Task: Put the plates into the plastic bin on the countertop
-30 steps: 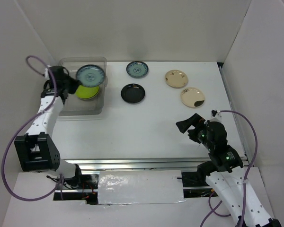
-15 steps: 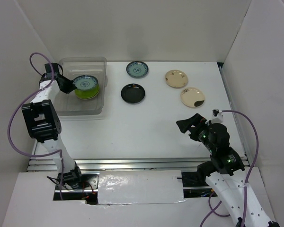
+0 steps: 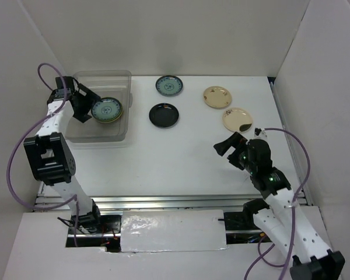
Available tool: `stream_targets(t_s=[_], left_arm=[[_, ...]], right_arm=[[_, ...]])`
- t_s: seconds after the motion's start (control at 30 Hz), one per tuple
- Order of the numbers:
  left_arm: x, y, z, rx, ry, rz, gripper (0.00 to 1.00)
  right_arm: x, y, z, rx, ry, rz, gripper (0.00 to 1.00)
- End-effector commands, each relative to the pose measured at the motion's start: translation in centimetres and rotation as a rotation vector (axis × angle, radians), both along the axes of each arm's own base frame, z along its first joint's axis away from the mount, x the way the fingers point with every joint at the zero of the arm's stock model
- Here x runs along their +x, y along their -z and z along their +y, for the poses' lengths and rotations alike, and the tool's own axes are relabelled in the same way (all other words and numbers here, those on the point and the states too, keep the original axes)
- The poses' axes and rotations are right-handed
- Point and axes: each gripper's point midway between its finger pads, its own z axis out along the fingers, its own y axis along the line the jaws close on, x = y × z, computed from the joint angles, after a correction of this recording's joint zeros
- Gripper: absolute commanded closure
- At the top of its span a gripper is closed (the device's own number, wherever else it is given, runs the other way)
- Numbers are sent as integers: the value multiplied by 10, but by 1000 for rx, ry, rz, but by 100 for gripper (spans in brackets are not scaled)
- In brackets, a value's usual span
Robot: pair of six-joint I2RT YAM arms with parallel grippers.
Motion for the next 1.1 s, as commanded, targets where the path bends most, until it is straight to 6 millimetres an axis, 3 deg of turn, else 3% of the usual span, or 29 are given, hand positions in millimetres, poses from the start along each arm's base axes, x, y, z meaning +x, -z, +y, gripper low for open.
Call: stream_targets(t_s=[0.0,0.03,0.07,0.1,0.13,0.17,0.2,0.23,0.27,0.3,0.37,0.5,0.53,0.6,0.63,0.7,0.73,0.77,0.87,1.03,1.07], left_arm=[[-24,-67,-61,65,185,-115,1],[-38,-84,-80,86,240,-145,1],[-46,-87,-98,104,297,-154,1],[-60,-83,-120,122,360,-145,1],[-75,-81,-155,161,452,-143,1],[-94,-80,-174,175,507,-163,1],[-113,-78,-208,173,603,-175,1],[-128,-84,-218,169,634,-207,1],[-146,-65,-240,162,708,-194,1],[-158,-60,-247,150,733,-191,1],[-182,-39,-258,130,786,-174,1],[-209,-16,-284,73,843,-178,1],[-212,-13,-289,69,846,-179,1],[-223,-3,-298,67,874,-168,1],[-226,-1,-300,67,878,-168,1],[-238,4,-311,67,917,-161,1],[-241,4,-313,64,924,-158,1],[-246,6,-315,65,936,-153,1],[-245,2,-314,97,916,-169,1],[-244,-10,-304,126,892,-187,1],[-243,-10,-301,133,885,-184,1]], right_arm=[[43,8,-20,46,179,7,0],[49,21,-30,53,232,31,0],[56,26,-40,64,288,39,0],[70,33,-63,81,386,44,0],[75,39,-75,112,445,58,0],[77,48,-84,127,485,73,0],[87,53,-97,148,534,69,0],[88,62,-117,176,608,86,0],[100,64,-117,212,592,69,1],[106,66,-122,231,593,60,2],[119,85,-133,259,606,95,3],[156,102,-142,288,594,129,6],[170,98,-145,299,595,121,6],[179,119,-150,331,592,212,9],[195,108,-152,343,584,193,9],[190,138,-156,355,622,337,12],[204,130,-162,359,623,336,13],[198,147,-161,359,636,416,14],[198,155,-163,358,660,472,18],[197,161,-163,369,662,510,49],[196,161,-163,371,662,508,61]])
